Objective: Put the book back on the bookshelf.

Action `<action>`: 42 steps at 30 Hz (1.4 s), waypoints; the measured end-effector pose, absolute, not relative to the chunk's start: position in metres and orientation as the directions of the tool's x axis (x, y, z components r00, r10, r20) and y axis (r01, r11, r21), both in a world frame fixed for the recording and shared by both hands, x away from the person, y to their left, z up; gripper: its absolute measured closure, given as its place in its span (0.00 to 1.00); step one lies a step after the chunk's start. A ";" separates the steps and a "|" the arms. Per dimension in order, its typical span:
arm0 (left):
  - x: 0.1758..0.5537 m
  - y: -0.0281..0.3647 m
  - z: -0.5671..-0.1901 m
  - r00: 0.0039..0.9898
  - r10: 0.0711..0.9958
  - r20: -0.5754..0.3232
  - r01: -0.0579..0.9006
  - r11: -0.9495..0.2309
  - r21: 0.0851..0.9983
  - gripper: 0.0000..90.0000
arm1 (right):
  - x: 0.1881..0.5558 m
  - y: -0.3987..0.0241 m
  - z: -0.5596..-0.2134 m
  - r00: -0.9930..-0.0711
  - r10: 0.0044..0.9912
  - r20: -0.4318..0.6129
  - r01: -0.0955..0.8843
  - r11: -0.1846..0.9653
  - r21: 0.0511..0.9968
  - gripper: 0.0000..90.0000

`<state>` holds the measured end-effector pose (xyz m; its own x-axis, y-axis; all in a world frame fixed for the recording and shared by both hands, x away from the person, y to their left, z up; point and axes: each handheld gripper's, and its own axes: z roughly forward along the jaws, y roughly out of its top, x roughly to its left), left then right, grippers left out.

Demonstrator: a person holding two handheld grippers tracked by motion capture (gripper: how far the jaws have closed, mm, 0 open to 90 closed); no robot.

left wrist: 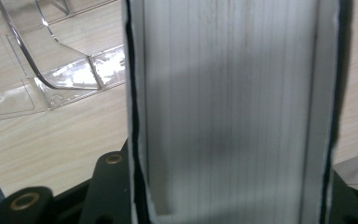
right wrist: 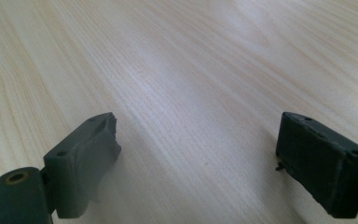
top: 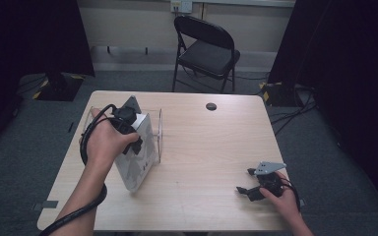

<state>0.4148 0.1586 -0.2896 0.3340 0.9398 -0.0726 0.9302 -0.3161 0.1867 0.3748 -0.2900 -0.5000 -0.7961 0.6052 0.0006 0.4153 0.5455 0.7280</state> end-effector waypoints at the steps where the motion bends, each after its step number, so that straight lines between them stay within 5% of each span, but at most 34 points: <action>1: 0.415 0.158 -0.290 0.326 0.943 -0.069 0.932 -0.309 0.188 0.59 | 0.375 -0.290 -0.500 -0.797 0.604 0.000 0.413 0.546 0.729 0.13; 42: 0.435 0.151 -0.290 0.231 0.971 -0.061 0.950 -0.212 0.230 0.59 | 0.375 -0.290 -0.500 -0.799 0.602 -0.002 0.411 0.547 0.729 0.13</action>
